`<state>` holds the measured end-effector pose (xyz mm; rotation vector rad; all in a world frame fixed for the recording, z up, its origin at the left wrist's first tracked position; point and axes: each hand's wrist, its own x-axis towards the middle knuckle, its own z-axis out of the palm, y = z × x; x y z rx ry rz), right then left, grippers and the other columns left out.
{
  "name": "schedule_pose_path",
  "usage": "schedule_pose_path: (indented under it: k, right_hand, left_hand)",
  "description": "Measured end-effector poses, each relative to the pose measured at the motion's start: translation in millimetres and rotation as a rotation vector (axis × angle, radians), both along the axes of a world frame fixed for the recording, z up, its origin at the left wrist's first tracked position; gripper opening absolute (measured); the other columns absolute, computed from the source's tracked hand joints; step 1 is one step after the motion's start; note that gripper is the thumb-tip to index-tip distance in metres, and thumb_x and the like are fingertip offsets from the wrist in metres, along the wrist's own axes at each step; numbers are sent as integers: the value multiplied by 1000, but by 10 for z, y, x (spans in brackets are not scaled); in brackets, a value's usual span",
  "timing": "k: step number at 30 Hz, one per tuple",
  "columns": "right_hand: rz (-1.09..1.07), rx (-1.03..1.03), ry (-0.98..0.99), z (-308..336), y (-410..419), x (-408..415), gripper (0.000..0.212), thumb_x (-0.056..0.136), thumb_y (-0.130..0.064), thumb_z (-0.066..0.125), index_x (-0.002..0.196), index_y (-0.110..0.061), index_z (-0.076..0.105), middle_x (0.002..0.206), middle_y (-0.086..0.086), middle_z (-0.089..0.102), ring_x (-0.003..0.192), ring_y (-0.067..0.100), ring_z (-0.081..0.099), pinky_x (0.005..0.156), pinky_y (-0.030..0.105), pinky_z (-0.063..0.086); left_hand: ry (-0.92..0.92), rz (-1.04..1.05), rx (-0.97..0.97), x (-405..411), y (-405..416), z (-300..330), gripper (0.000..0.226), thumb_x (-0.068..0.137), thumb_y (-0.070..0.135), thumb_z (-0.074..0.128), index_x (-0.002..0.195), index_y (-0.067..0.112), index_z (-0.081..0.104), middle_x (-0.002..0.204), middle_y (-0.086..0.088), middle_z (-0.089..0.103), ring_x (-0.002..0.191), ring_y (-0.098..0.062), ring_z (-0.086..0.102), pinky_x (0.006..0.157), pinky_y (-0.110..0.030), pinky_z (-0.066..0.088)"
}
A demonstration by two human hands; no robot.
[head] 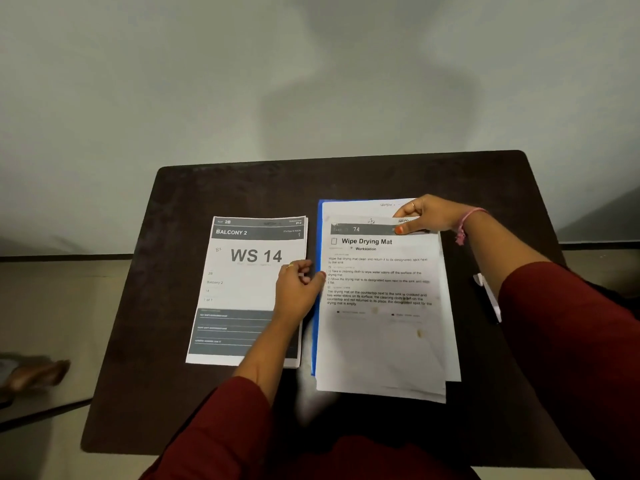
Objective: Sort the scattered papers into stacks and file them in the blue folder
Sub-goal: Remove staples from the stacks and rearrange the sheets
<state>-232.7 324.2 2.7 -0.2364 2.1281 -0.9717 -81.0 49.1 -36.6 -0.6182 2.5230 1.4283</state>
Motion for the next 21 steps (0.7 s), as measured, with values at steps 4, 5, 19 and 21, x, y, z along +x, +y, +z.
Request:
schedule_pose_path:
  k: [4,5,19,21]
  right_hand:
    - [-16,-8,-46,-4,-6,279,15,81,-23,72,96,-25,71,95,-9,73,87,11,70,84,30,56]
    - [-20,-12,-51,-20,-16,362,15,81,-23,72,96,-25,71,94,-10,73,87,12,70,84,31,56]
    - [36,137,203,-352,-214,1202,42,86,-30,68,126,-21,57,118,-10,58,110,6,51,96,20,37]
    - [-5,146,266,-339,-242,1235,42,86,-29,68,125,-20,57,114,-7,57,107,7,51,89,18,35]
  left_hand:
    - [-43,52,308,194,46,67,32,92,23,62,120,9,57,100,7,66,88,0,61,77,-13,48]
    - [-59,46,359,239,52,51,29,93,21,60,119,9,57,98,7,67,86,0,64,74,-13,50]
    - [-234,41,430,750,205,-58,26,95,11,51,120,15,45,111,-5,66,98,-24,66,87,-43,55]
    - [-213,42,414,793,212,-56,27,93,8,51,118,16,43,108,-3,65,95,-20,65,82,-37,55]
